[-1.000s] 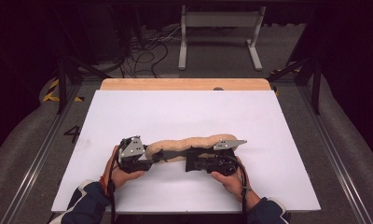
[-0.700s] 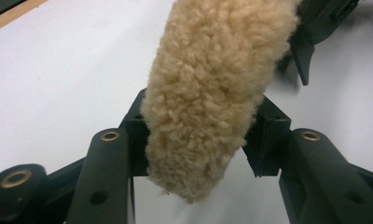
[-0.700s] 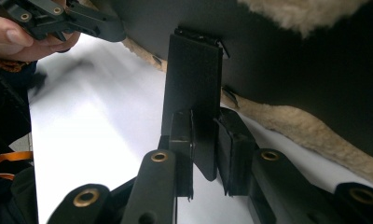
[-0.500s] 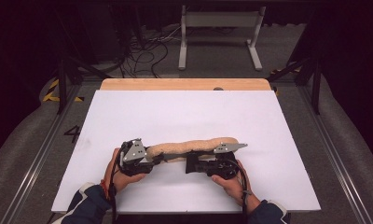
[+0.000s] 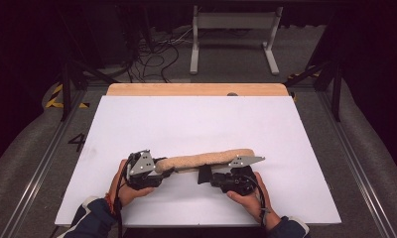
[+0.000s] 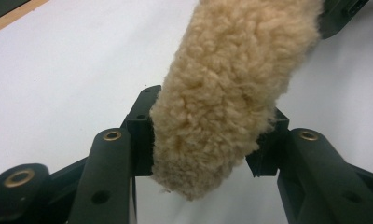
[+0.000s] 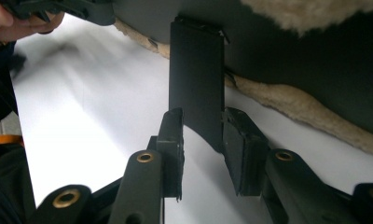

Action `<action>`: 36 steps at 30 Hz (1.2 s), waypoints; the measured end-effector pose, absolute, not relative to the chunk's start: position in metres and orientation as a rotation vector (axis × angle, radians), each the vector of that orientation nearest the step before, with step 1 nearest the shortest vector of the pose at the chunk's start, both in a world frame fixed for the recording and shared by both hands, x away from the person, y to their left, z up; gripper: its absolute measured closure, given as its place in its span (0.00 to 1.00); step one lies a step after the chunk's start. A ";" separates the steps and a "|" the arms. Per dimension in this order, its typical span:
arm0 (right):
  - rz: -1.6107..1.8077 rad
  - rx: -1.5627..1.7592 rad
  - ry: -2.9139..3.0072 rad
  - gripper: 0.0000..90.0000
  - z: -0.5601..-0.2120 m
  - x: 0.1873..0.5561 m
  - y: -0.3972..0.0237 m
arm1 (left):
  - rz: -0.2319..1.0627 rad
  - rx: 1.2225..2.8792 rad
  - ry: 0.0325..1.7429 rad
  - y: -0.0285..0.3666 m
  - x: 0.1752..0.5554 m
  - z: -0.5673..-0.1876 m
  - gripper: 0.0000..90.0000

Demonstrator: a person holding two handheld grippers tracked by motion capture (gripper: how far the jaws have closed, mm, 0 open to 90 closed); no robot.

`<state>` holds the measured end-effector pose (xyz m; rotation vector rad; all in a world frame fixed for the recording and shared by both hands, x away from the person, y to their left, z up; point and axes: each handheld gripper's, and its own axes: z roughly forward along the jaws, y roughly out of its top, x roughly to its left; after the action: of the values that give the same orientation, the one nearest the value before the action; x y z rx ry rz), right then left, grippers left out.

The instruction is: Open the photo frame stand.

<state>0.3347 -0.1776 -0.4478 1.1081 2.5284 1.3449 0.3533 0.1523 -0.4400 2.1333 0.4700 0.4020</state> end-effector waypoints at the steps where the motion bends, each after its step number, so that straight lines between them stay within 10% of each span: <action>1: 1.345 1.108 2.528 0.77 -0.448 0.335 -0.178 | 0.402 2.133 0.470 0.152 0.353 -0.440 0.61; 36: 1.249 1.012 2.435 0.64 -0.424 0.312 -0.220 | 0.351 2.109 0.478 0.161 0.348 -0.439 0.62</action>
<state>0.3116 -0.2200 -0.4237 1.0121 2.4354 1.2492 0.3480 0.1607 -0.4386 2.1092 0.4777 0.3506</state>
